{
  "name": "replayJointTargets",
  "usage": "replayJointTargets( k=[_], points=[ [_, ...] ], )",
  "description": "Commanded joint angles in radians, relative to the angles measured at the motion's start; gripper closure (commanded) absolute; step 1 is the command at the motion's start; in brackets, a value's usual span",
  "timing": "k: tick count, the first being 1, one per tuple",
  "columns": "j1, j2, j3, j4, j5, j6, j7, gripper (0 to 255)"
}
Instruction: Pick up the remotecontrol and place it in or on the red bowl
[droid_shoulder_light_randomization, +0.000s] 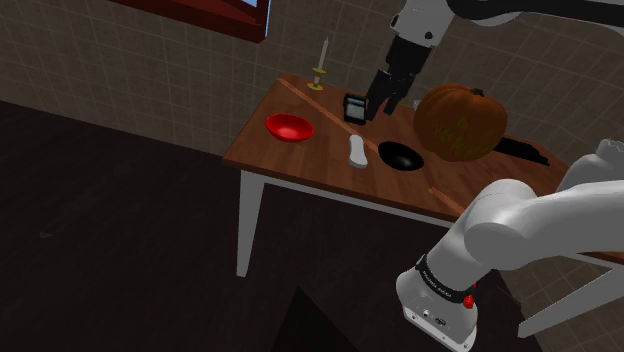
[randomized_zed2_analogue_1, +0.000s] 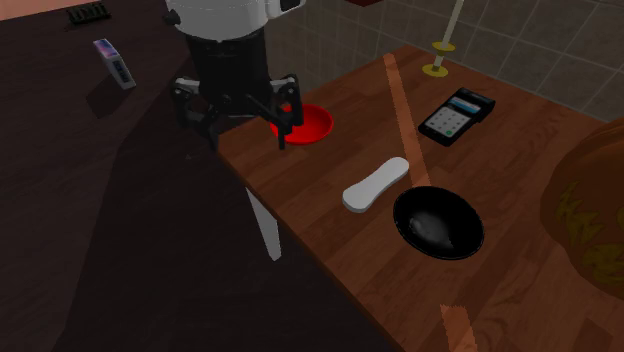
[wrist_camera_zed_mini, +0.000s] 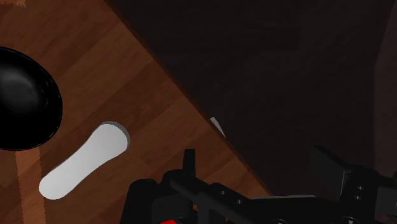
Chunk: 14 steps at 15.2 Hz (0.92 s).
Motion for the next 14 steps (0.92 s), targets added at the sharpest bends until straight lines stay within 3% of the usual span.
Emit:
replayJointTargets(
  k=[1, 14],
  points=[
    [0.000, 0.000, 0.000, 0.000, 0.000, 0.000, 0.000, 0],
    [-0.166, 0.344, -0.084, 0.000, -0.048, 0.331, 0.149, 0]
  ],
)
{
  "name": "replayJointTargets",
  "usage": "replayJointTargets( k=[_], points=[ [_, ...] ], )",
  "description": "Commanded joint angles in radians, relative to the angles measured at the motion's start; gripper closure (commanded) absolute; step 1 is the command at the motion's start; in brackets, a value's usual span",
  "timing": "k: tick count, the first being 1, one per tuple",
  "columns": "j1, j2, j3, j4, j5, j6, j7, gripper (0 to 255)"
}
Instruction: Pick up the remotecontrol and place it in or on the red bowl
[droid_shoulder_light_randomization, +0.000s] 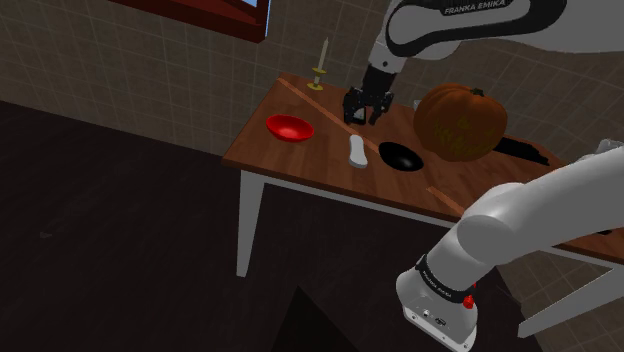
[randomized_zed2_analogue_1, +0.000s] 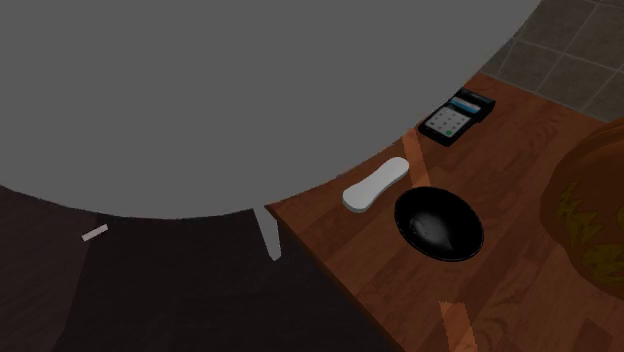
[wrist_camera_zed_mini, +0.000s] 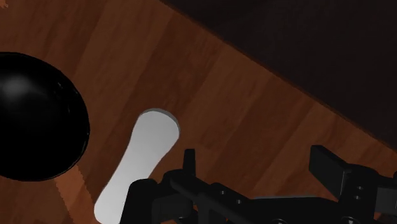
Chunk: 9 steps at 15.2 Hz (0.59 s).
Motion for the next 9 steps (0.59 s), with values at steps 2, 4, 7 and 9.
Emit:
replayJointTargets(
  k=[2, 4, 7, 9],
  points=[
    [-0.035, 0.084, -0.024, 0.003, -0.007, 0.079, 0.034, 0],
    [-0.057, 0.141, -0.040, 0.016, -0.010, 0.121, 0.055, 0],
    [-0.088, 0.226, -0.067, 0.039, -0.011, 0.180, 0.086, 0],
    [-0.107, 0.282, -0.085, 0.057, -0.008, 0.216, 0.105, 0]
  ],
)
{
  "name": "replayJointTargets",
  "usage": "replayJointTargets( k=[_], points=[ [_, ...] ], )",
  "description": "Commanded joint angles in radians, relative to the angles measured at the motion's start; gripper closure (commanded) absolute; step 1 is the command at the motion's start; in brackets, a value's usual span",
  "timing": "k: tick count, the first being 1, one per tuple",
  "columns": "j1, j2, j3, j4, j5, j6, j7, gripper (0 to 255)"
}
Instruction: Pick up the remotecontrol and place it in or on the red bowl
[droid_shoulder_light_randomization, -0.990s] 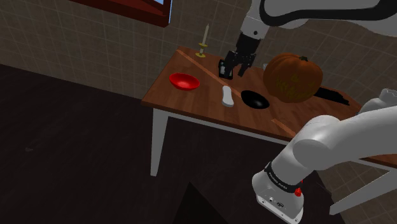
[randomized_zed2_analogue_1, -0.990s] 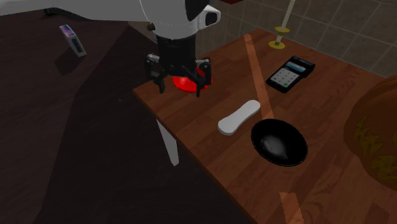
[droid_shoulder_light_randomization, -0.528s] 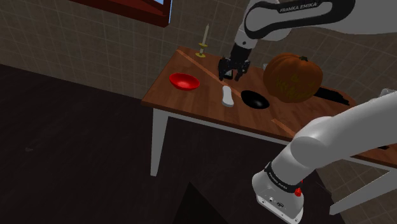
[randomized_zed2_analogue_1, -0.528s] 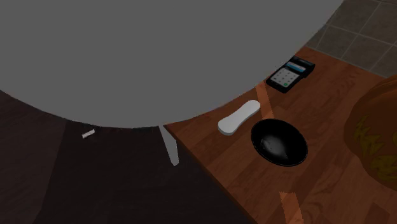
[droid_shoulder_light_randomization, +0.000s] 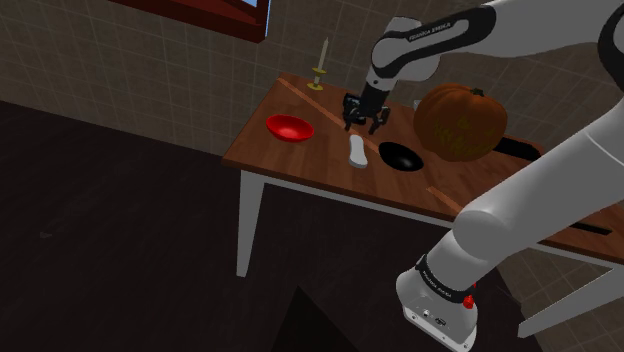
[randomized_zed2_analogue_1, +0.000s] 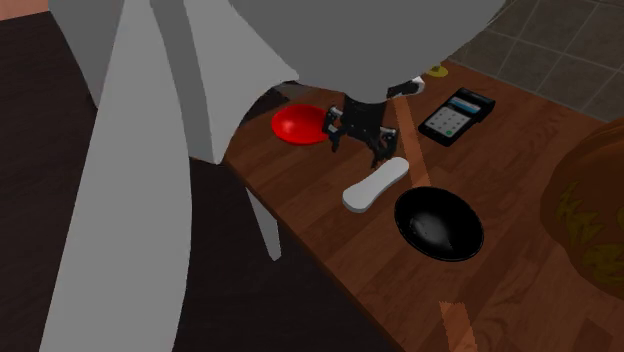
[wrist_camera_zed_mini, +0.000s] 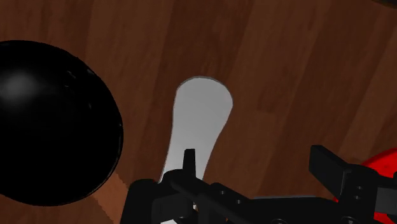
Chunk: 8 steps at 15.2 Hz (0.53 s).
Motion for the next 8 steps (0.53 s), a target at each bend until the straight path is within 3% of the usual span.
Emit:
replayJointTargets(
  k=[1, 8],
  points=[
    [-0.018, 0.064, -0.017, 0.015, 0.004, 0.048, 0.023, 0],
    [-0.067, 0.221, -0.067, 0.067, 0.030, 0.146, 0.061, 0]
  ],
)
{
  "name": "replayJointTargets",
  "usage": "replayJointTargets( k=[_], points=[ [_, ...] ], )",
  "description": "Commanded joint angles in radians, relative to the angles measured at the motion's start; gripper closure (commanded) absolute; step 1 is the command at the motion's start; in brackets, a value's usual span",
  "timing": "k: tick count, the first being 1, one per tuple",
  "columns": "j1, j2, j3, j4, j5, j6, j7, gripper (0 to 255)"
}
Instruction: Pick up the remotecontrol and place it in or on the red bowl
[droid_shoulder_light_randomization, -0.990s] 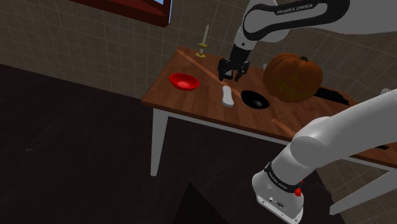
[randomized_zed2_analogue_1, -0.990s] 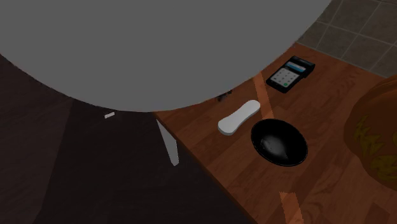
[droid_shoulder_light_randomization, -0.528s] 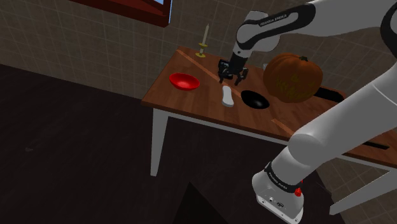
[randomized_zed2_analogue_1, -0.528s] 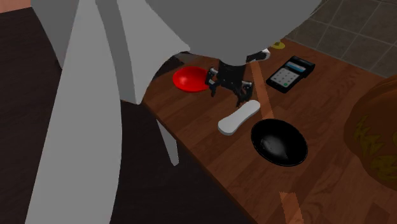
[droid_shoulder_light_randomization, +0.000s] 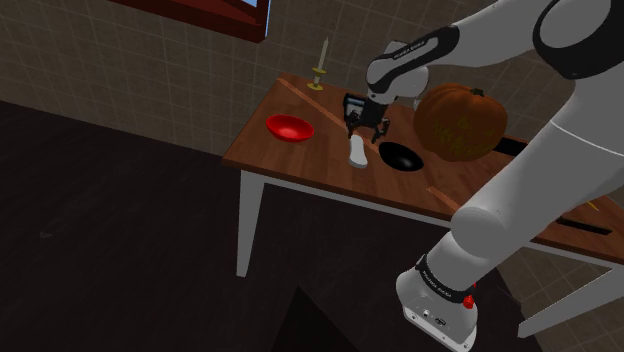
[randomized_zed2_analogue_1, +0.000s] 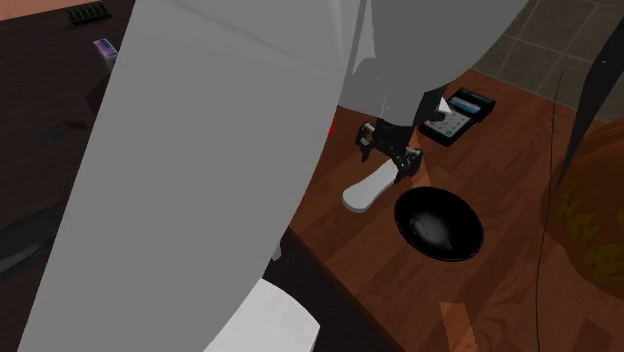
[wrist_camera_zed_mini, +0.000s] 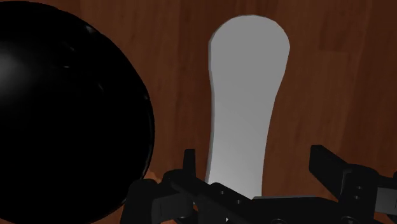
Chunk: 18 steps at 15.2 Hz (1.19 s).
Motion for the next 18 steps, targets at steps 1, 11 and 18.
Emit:
replayJointTargets(
  k=[1, 11, 18],
  points=[
    [-0.003, 0.021, -0.003, -0.005, 0.005, 0.027, -0.001, 0],
    [-0.004, 0.074, -0.001, -0.028, 0.022, 0.101, -0.013, 0],
    [-0.004, 0.074, -0.001, -0.028, 0.022, 0.100, -0.013, 255]
  ],
)
